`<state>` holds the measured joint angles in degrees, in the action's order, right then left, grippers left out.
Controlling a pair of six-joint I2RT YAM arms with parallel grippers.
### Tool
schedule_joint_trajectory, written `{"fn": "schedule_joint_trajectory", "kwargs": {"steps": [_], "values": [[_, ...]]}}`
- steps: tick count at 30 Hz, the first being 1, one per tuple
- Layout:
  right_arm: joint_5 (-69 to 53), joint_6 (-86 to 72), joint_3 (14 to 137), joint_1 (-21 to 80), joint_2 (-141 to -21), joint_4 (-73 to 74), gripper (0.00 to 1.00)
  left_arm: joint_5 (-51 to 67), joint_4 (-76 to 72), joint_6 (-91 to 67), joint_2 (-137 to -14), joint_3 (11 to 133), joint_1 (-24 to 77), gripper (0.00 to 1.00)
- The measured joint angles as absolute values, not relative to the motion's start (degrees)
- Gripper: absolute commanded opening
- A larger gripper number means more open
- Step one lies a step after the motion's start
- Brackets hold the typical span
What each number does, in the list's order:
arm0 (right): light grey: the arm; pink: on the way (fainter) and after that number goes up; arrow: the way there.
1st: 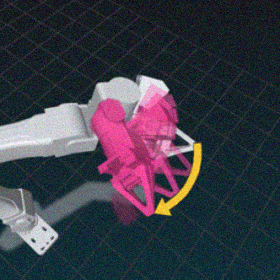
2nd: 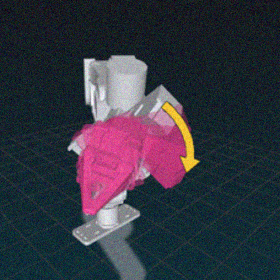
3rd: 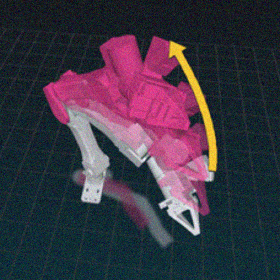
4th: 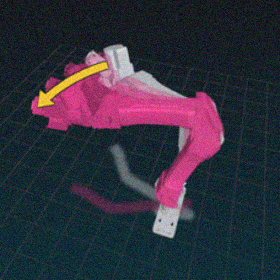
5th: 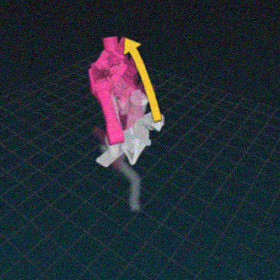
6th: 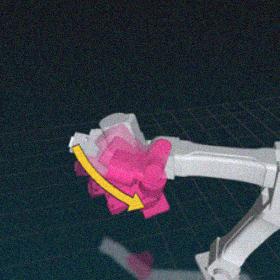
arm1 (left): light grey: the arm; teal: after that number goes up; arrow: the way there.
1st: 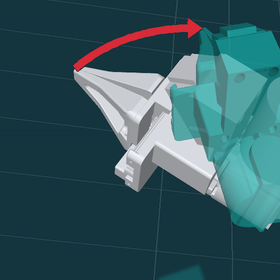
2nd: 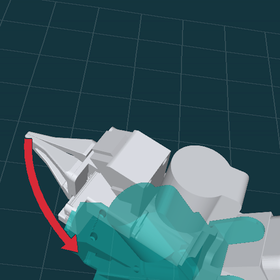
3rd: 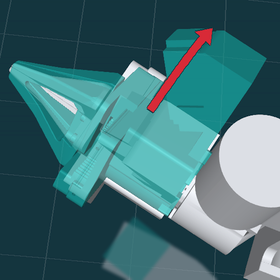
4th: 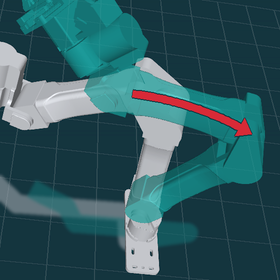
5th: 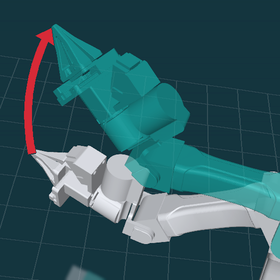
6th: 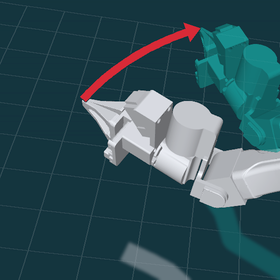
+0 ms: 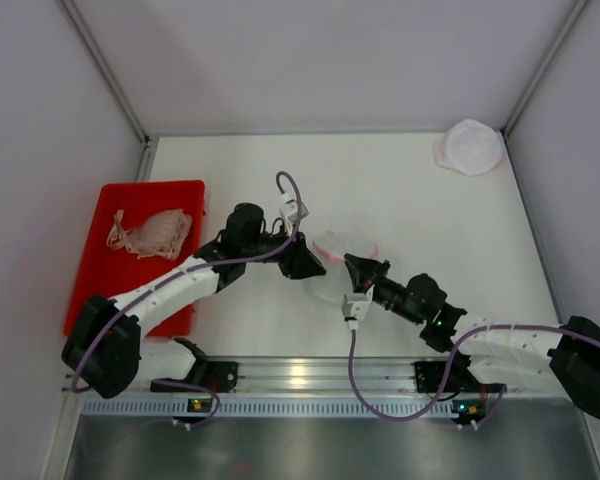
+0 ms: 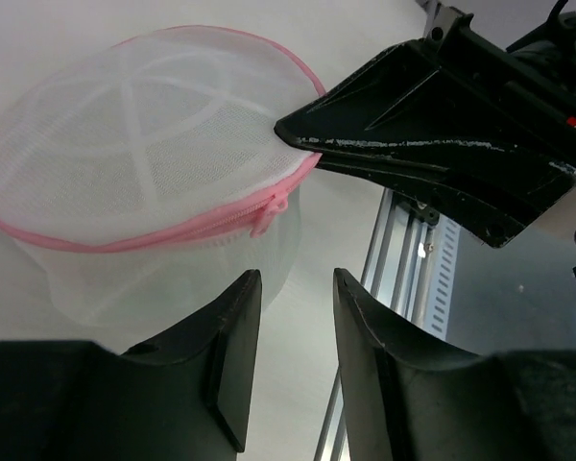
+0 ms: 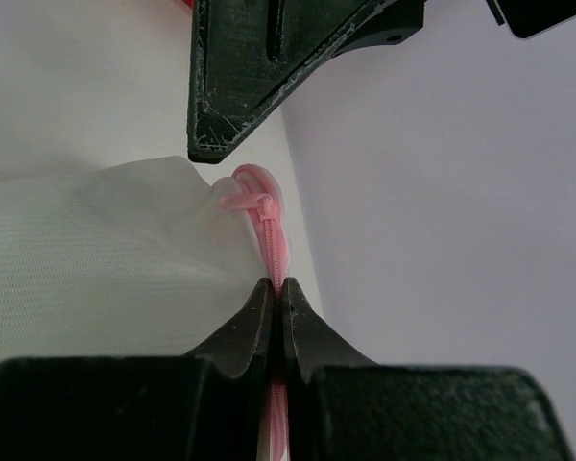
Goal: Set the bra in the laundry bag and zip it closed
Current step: Zip the zipper on the laundry bag.
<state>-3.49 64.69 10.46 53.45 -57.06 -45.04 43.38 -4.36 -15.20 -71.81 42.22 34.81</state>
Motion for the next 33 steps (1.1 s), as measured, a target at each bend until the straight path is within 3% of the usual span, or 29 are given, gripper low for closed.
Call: {"fn": "schedule_joint_trajectory", "kwargs": {"steps": [14,28,33], "values": [[-3.1,64.6,10.5,54.4,-56.9,-45.8,0.0,46.7,-16.3,-24.0,-75.6,41.1,34.1,0.5],[-3.1,63.2,10.5,54.7,-55.0,-45.3,0.0,46.7,-18.8,-27.7,-77.4,40.0,34.0,0.49],[-3.3,63.2,10.5,54.8,-55.0,-45.4,0.0,47.2,-20.7,-29.1,-77.4,40.0,34.0,0.44]]}}
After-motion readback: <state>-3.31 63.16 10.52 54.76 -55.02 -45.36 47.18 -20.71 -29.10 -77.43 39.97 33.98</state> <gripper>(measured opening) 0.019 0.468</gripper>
